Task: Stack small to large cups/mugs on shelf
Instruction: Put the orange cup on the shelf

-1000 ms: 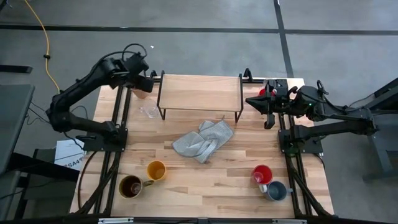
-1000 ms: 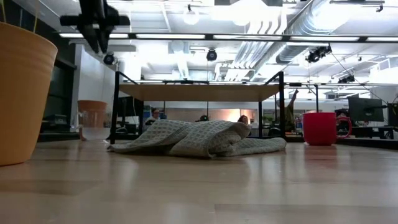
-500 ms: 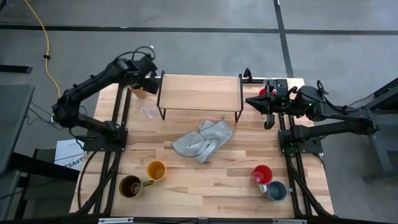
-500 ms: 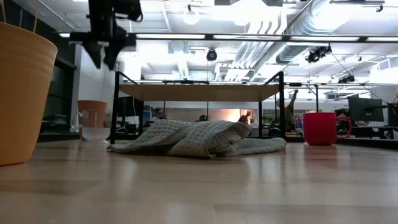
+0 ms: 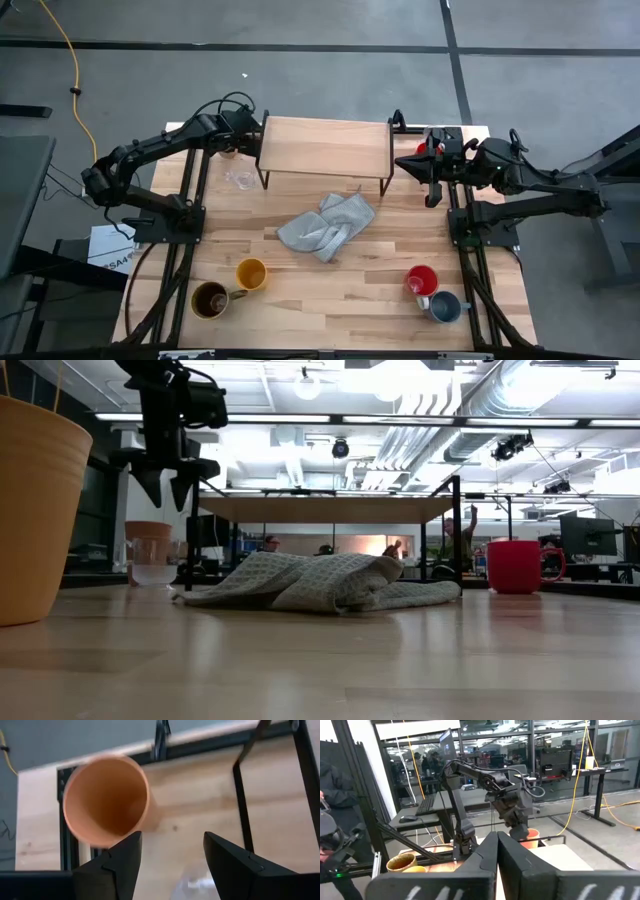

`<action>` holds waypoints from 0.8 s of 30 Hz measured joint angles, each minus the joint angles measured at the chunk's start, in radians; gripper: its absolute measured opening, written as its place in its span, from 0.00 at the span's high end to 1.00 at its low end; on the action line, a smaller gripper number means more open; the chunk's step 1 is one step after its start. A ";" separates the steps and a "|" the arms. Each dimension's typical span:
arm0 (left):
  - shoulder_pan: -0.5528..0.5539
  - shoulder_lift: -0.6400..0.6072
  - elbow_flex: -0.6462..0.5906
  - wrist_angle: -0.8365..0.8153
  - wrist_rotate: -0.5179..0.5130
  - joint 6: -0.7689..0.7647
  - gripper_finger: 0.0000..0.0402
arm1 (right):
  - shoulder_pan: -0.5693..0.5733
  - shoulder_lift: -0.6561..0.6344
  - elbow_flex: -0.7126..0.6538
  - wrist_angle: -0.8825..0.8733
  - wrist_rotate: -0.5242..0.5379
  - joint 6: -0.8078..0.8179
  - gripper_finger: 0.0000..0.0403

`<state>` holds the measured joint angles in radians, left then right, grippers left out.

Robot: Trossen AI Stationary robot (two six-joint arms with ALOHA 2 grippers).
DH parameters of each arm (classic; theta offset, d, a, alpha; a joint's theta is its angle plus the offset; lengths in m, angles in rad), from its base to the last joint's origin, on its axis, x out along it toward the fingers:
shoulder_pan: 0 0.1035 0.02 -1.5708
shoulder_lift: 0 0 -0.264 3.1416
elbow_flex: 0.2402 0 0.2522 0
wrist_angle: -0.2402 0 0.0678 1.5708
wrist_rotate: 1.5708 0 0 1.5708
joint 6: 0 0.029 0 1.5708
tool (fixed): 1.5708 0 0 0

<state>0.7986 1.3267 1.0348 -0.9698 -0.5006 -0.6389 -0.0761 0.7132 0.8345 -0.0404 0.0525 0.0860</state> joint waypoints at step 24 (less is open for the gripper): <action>0.065 -0.002 -0.003 0.022 -0.042 -0.056 0.50 | 0.000 0.000 0.000 0.007 0.000 0.033 1.00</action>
<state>0.8639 1.3244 1.0321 -0.9483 -0.5425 -0.6945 -0.0761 0.7132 0.8345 -0.0334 0.0525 0.1192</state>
